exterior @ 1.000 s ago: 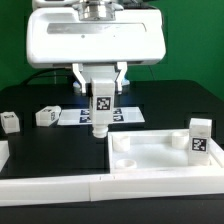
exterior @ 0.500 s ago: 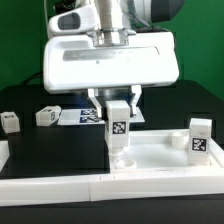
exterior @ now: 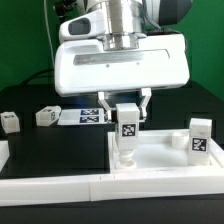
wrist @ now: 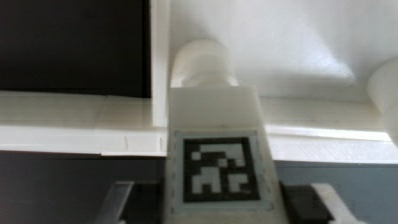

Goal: Assemble square table

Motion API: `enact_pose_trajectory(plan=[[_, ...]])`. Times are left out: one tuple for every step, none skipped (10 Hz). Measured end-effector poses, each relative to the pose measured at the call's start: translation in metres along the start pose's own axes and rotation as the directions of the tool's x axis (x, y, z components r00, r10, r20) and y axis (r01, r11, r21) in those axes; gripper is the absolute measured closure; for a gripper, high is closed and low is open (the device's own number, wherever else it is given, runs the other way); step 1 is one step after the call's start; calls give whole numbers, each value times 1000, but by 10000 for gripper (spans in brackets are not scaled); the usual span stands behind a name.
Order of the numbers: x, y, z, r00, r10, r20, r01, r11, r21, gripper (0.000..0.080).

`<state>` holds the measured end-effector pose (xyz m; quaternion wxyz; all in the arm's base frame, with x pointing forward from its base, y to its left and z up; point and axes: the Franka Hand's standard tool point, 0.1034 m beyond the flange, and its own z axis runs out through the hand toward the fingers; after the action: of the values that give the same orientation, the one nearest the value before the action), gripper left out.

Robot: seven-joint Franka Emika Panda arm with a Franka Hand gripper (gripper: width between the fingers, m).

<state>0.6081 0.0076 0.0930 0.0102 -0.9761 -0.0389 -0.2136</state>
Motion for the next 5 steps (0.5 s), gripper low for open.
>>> enact_pose_trajectory(plan=[[2, -2, 1, 1000, -3, -12, 3, 1000, -2, 509], [3, 0, 2, 1000, -2, -19, 2, 1000, -5, 509], [4, 1, 2, 1000, 0, -20, 0, 1000, -7, 509], [6, 3, 3, 1000, 1, -22, -1, 1000, -8, 509], [5, 5, 4, 1000, 1, -20, -1, 1000, -9, 509]])
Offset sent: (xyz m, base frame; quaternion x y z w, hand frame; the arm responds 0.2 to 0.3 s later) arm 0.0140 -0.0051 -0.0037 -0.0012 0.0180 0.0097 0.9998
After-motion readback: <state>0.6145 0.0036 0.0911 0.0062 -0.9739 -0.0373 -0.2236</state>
